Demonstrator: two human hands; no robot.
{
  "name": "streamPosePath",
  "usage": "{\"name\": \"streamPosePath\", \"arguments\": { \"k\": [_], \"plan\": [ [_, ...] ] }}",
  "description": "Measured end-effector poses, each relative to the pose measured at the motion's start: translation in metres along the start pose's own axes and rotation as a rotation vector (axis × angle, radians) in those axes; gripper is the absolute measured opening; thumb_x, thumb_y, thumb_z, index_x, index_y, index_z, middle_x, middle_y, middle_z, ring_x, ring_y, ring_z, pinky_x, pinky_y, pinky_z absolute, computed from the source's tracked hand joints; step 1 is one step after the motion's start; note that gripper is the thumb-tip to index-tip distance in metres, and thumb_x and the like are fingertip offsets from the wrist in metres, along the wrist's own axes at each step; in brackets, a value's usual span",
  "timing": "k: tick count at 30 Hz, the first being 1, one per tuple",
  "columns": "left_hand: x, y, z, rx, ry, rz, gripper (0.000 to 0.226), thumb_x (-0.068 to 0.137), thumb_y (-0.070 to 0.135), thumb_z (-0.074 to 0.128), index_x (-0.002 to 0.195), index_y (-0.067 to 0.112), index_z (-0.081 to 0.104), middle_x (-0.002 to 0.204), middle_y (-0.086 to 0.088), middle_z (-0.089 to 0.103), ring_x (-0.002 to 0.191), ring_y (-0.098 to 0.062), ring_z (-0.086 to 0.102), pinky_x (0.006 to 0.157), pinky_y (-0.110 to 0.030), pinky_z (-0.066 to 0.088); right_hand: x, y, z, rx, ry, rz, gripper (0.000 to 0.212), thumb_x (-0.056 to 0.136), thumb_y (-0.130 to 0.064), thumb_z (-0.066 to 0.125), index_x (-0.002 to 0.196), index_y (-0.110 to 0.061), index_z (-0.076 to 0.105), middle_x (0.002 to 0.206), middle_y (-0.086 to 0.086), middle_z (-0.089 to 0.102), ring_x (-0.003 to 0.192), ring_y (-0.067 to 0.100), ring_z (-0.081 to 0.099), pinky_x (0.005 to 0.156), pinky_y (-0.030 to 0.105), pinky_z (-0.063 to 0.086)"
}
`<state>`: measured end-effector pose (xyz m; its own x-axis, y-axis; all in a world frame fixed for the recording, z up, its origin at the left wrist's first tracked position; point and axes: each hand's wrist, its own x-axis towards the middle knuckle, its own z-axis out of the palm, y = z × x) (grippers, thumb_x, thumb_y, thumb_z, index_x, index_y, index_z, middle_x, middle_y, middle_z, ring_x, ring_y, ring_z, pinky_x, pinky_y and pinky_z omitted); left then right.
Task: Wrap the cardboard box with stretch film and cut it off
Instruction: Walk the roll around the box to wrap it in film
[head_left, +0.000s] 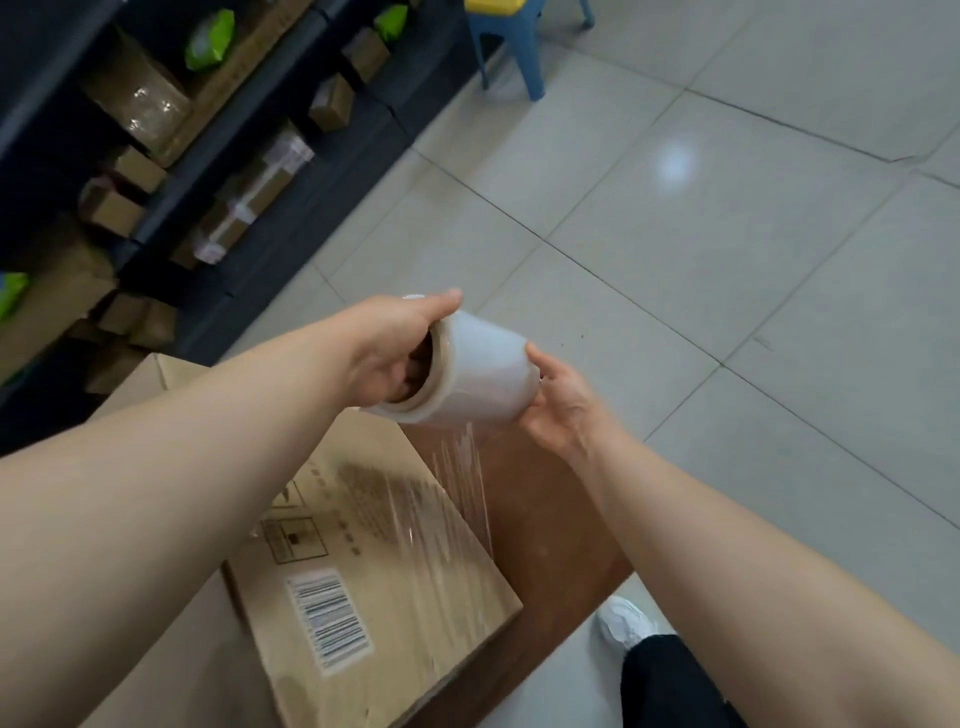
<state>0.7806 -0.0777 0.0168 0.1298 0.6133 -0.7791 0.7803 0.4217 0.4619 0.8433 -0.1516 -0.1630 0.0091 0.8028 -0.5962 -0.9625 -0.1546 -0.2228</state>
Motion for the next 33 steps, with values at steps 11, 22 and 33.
{"name": "streamPosePath", "arguments": {
  "k": [11,22,33],
  "plan": [
    [0.021,0.005,-0.026,0.499,0.082,0.136,0.034,0.087,0.024,0.067,0.111,0.001,0.059,0.112,-0.013,0.06,0.104,-0.029,0.058,0.093,-0.038,0.046,0.033,-0.006,0.025,-0.11,0.065,0.058,0.044,0.103,-0.043,0.034,0.111,-0.01,0.063,0.095,0.006,0.069,0.084,0.019,0.065,0.069,0.033,0.052],
    [0.037,0.012,-0.049,-0.109,0.098,-0.015,0.051,0.092,0.033,0.06,0.132,0.003,0.05,0.128,-0.014,0.058,0.115,-0.028,0.057,0.099,-0.037,0.045,0.06,-0.008,0.031,-0.018,-0.006,0.055,0.044,0.102,-0.028,0.039,0.135,-0.002,0.05,0.126,0.019,0.059,0.111,0.032,0.056,0.1,0.046,0.041],
    [0.057,0.016,-0.064,0.273,0.316,0.054,0.021,0.086,0.024,0.068,0.087,0.004,0.06,0.082,-0.007,0.054,0.07,-0.018,0.049,0.059,-0.028,0.037,0.097,-0.027,0.064,-0.28,-0.022,0.22,0.027,0.102,-0.021,0.038,0.098,-0.007,0.061,0.086,0.004,0.064,0.075,0.017,0.061,0.061,0.027,0.049]
  ]
}}
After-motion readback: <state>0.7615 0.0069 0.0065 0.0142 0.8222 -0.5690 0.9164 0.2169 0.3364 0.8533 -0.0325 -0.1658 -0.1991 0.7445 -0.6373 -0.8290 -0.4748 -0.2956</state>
